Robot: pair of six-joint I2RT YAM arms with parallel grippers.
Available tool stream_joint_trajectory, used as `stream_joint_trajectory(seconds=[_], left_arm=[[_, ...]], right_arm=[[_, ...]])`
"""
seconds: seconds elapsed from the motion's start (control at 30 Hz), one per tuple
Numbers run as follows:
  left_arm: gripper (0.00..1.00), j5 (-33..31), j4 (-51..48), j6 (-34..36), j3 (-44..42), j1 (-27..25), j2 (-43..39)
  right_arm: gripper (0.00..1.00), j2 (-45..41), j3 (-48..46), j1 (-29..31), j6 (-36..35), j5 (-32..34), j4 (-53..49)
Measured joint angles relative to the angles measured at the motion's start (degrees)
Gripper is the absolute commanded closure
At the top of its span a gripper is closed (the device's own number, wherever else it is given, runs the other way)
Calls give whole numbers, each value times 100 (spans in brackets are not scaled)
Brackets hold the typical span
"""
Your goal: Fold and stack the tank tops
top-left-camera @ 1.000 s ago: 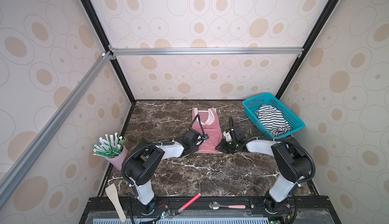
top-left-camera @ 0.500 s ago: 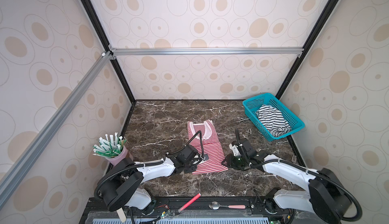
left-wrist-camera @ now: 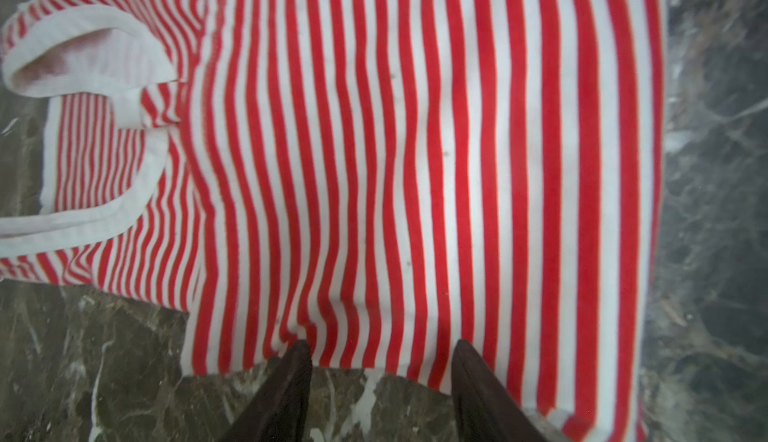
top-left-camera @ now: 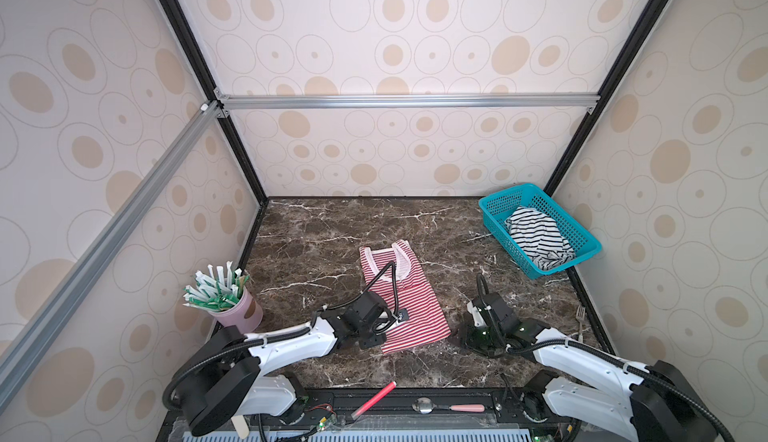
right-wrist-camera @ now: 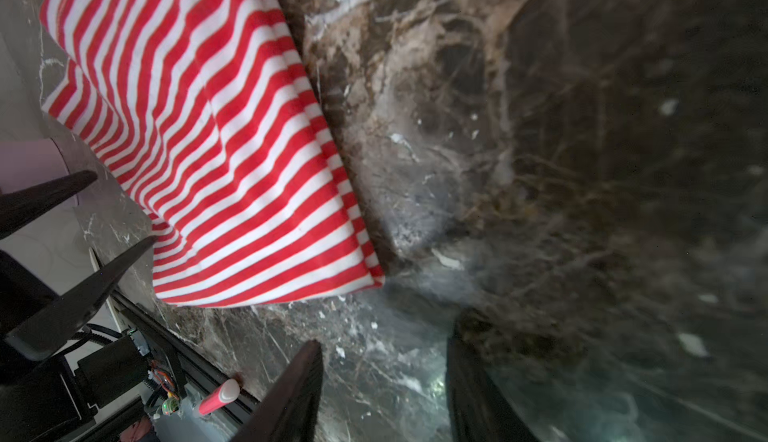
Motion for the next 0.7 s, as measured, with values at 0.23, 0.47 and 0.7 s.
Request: stream_joint_trajectory(seconds=[0.23,0.47,0.7], left_arm=[[32,-203,63,-83,-297,28,-896],[33,-175,26,-98,-374,50,-964],[34,129,11,-81,-374,59,-866]], right_arm=[[55,599,105,0,39,-164,732],[73,826,151,-2,33,-225,935],[98,643,164,0,83,-168,704]])
